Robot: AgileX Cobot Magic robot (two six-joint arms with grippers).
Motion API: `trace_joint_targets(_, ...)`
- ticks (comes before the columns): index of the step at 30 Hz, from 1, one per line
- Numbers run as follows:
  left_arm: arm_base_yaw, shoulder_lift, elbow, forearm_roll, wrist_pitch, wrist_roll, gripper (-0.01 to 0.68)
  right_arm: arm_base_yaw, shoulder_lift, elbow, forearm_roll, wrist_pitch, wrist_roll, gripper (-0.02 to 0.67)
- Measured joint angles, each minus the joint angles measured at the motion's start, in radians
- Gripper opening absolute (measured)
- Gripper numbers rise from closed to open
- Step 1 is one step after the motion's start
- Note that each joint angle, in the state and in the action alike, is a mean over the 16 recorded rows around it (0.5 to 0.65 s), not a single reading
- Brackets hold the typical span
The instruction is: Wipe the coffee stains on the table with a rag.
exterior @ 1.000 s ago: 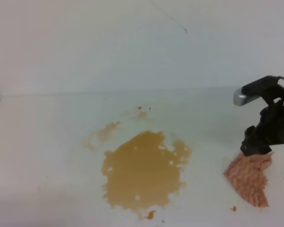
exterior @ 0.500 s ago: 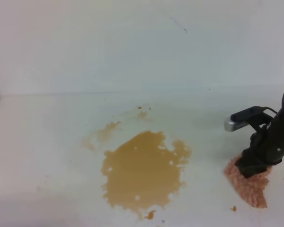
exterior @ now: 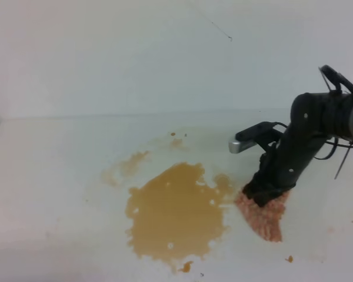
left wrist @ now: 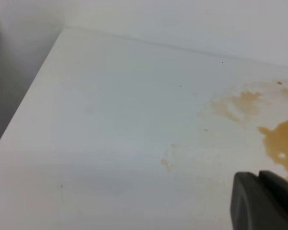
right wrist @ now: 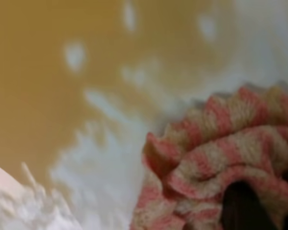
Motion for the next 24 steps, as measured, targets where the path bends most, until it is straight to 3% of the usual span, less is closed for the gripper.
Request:
trace_joint_targets(16, 0.000, 0.000, 0.000, 0.000, 0.000, 0.000, -0.003, 0.145, 0.301, -0.544, 0.025, 0.161, 0.058, 0.117)
trace_joint_targets(24, 0.000, 0.000, 0.000, 0.000, 0.000, 0.000, -0.003, 0.191, 0.397, -0.716, 0.053, 0.191, 0.072, 0.116)
